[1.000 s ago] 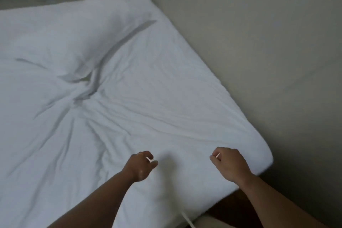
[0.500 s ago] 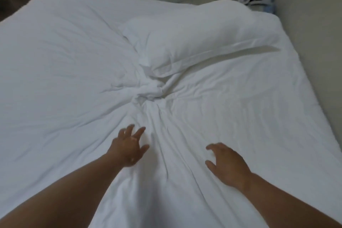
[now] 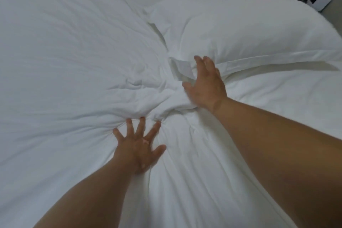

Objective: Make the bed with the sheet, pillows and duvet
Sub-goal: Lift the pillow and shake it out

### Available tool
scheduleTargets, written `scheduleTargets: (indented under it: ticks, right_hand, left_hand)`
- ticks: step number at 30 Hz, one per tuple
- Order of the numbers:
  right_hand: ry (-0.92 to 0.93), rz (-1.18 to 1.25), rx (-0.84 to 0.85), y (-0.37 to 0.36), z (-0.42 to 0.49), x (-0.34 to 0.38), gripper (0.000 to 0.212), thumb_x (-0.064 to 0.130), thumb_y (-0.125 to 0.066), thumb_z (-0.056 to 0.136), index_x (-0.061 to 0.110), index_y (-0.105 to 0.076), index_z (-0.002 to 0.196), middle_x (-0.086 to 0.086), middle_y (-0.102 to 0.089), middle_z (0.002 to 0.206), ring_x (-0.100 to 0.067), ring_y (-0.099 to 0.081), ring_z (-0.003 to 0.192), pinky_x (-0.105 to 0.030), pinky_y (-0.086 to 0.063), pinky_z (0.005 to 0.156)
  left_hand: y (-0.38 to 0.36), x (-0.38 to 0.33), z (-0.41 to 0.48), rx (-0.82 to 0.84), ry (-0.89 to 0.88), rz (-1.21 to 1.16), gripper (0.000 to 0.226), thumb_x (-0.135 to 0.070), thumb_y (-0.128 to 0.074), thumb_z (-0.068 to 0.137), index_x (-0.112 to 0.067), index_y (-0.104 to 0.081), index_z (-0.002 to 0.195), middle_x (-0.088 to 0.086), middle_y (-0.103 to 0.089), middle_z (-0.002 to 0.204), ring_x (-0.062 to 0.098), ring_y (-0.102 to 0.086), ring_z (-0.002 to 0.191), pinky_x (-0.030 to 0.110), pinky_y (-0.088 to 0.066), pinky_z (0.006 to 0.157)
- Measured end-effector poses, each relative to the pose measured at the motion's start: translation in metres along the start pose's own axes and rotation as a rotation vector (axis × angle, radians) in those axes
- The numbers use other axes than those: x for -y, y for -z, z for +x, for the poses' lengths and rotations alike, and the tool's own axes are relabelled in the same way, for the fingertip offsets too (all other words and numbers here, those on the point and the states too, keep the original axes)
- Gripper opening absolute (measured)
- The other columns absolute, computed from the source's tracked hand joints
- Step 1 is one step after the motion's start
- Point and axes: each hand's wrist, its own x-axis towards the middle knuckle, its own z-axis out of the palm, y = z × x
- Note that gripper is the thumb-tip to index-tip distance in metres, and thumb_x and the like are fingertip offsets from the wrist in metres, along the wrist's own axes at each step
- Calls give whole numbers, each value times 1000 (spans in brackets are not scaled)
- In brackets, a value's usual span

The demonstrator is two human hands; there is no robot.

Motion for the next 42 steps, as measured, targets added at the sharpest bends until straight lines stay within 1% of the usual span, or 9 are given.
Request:
scheduleTargets:
  ticks: [7,16,21,24,27,29,33,38,42]
  right_hand:
    - [-138,-118,-39,-16,44,0,28,26,-51,93,15,-66,113,-11,-66,120,-35,-60,114,-34,-48,88]
    - [-415,252,9,49,-83,-75,39,37,-51,100,6,-68,113,-21,-67,118,-38,-60,114,-36,-44,89]
    - [-424,383,-2,103,-232,-93,11,29,-66,92,23,-75,92,5,-76,93,-5,-67,94,-20,-42,77]
    - [-441,328,237,116,-316,-107,18,25,-71,90,43,-72,88,11,-70,79,19,-60,83,2,-37,70]
    - [-592,393,615,120,-363,-122,35,26,-64,97,28,-59,131,-11,-63,129,-18,-55,124,-11,-37,96]
    - [-609,453,705,128,-379,-133,42,31,-65,94,27,-57,136,-2,-61,136,-16,-53,129,-24,-37,107]
    - [-682,698,366,144,-373,-142,19,30,-82,79,22,-70,93,8,-73,90,-13,-66,96,-13,-45,76]
    - [-896,1128,70,130,-338,-120,105,61,-88,56,28,-41,144,8,-57,137,-16,-57,123,-42,-44,109]
    - [-972,1258,-27,129,-332,-102,97,52,-95,49,29,-51,132,9,-67,119,-16,-64,108,-44,-50,102]
  left_hand:
    - [-17,2,5,-62,-10,11,80,-88,6,76,-53,29,143,2,5,167,46,10,147,76,9,100]
    - [11,2,9,191,24,-4,84,-92,-7,73,-58,22,143,-5,14,166,41,15,149,76,4,107]
    - [44,-6,-11,295,62,11,77,-83,-26,86,-52,-4,153,-7,2,167,33,4,153,66,-3,113]
    - [57,-11,-40,434,228,192,53,-48,-35,105,-28,-30,155,-5,-26,163,16,-19,151,36,-13,120]
    - [91,-4,-53,372,191,-279,102,-67,-51,74,-16,-17,156,3,-17,164,19,-16,152,29,-12,122]
    - [131,-7,-53,304,227,-743,107,-66,-53,56,-20,-35,151,3,-35,156,26,-35,145,38,-25,120]
    - [174,-51,-72,230,211,-1013,56,-51,-56,96,-20,-50,143,1,-52,145,20,-55,121,27,-40,99]
    - [173,-119,-120,173,143,-659,134,-93,-62,49,-29,-14,157,5,-56,141,30,-55,127,36,-42,105]
    - [185,-147,-154,92,184,-736,124,-73,-81,56,-31,-20,155,8,-60,136,32,-59,121,39,-46,102]
